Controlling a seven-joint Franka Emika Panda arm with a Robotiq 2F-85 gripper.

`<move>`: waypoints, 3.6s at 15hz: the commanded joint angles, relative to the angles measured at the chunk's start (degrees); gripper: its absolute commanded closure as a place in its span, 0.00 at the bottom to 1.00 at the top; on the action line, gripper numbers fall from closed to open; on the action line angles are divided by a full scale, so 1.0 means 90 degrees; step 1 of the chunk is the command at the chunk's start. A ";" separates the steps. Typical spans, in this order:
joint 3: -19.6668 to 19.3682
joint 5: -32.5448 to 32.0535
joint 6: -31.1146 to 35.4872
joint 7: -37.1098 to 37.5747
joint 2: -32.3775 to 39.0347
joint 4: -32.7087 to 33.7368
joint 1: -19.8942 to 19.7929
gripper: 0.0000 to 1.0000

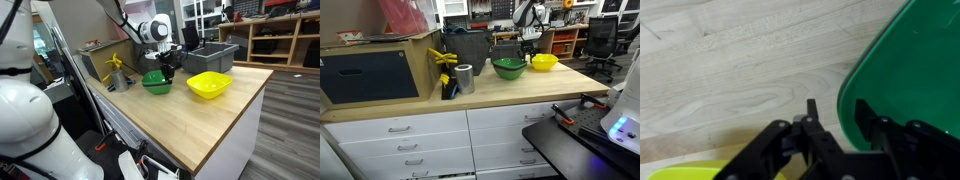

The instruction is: Unstack the bowls

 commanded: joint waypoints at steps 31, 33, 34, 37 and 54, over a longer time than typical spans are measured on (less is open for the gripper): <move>0.0188 0.1102 -0.0539 -0.0690 -0.2697 -0.0449 -0.0238 0.99; 0.0122 0.1108 -0.0588 -0.0698 -0.2979 -0.0558 -0.0347 0.99; 0.0083 0.1157 -0.0582 -0.0719 -0.3136 -0.0634 -0.0420 0.99; -0.0049 0.1157 -0.0543 -0.0741 -0.3561 -0.0913 -0.0596 0.99; -0.0757 0.0178 -0.0385 -0.0831 -0.5580 -0.3411 -0.2069 0.99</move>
